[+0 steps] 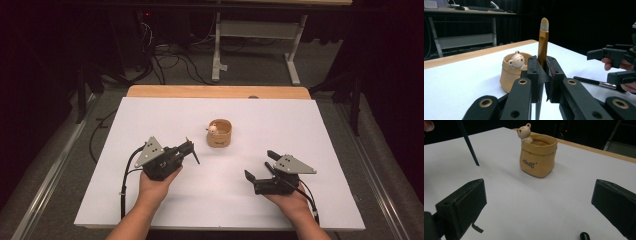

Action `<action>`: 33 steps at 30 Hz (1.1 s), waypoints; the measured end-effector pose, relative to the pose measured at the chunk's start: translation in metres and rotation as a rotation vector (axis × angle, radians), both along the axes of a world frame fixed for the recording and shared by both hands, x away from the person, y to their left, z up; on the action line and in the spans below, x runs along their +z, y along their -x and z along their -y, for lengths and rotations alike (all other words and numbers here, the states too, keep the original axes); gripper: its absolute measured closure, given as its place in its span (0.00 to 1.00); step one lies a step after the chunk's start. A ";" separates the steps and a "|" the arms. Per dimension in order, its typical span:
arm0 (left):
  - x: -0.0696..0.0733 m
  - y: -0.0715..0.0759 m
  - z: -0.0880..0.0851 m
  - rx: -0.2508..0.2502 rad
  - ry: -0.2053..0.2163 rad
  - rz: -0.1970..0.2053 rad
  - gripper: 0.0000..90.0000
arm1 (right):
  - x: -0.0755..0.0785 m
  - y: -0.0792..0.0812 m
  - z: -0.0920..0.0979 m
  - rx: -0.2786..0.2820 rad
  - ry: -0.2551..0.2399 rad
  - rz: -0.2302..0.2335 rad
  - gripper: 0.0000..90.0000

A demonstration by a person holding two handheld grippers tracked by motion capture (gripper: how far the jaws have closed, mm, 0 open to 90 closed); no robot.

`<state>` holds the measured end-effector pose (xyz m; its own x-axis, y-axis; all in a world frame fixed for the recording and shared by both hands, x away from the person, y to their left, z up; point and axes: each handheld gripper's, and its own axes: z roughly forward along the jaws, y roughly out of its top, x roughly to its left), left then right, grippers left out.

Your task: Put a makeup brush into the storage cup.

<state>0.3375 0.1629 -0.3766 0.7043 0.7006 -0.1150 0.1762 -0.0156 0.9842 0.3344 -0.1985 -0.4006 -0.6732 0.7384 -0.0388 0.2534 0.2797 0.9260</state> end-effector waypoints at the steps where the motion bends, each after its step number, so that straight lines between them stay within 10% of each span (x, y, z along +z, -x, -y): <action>1: 0.001 0.000 0.000 0.001 0.001 0.000 0.92 | 0.000 0.000 0.000 0.000 -0.006 -0.001 0.01; 33: 0.050 -0.044 0.010 0.053 0.072 0.008 0.92 | 0.000 -0.004 0.010 -0.021 -0.045 0.007 0.01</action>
